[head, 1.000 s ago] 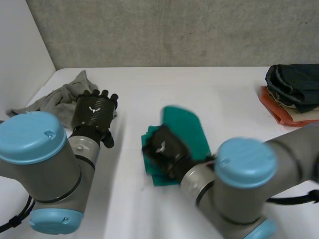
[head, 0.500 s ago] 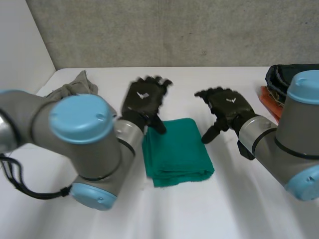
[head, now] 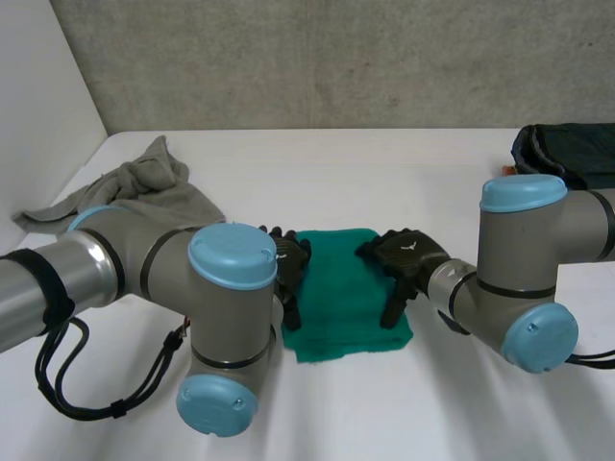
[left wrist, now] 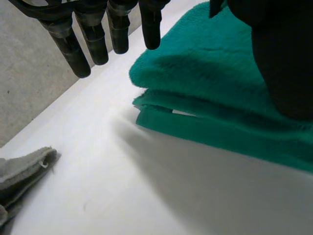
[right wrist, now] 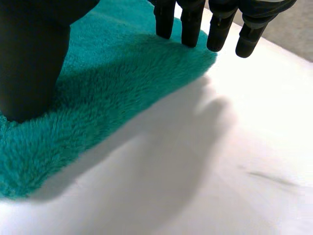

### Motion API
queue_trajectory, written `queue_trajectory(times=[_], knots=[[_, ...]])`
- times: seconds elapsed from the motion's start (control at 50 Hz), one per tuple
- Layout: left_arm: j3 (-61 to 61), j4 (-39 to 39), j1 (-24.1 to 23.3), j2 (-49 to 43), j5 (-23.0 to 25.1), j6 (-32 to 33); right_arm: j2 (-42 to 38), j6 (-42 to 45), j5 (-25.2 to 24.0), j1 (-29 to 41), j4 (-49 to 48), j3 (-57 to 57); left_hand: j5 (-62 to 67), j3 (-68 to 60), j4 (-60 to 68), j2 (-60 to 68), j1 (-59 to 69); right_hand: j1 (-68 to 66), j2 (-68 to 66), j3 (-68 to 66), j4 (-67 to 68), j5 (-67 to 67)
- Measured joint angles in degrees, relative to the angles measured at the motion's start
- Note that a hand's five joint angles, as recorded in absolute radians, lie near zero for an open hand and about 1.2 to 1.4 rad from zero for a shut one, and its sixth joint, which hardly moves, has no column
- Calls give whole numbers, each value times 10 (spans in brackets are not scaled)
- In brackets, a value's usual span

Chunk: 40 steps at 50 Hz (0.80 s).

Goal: Fold the laundry.

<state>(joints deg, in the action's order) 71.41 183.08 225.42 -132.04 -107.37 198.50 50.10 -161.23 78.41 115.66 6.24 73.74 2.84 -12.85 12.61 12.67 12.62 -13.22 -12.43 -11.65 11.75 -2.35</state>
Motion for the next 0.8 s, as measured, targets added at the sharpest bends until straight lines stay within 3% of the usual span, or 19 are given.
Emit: queue_trajectory(times=[0.24,0.42,0.58,0.8], knots=[[-7,-1,-3,72,34,1,90,34,31,9,-19,39,-1,4,-3,-3,0,0,0,0,0,1],[30,-1,45,171,169,-30,169,37,36,55,-143,207,-1,4,-3,-3,0,0,0,0,0,1],[50,-2,70,186,255,-108,140,53,37,91,-295,308,-1,4,-3,-3,0,0,0,0,0,1],[52,-1,76,176,262,-134,71,144,36,87,-370,290,-1,4,-3,-3,0,-1,-2,-4,3,-2]])
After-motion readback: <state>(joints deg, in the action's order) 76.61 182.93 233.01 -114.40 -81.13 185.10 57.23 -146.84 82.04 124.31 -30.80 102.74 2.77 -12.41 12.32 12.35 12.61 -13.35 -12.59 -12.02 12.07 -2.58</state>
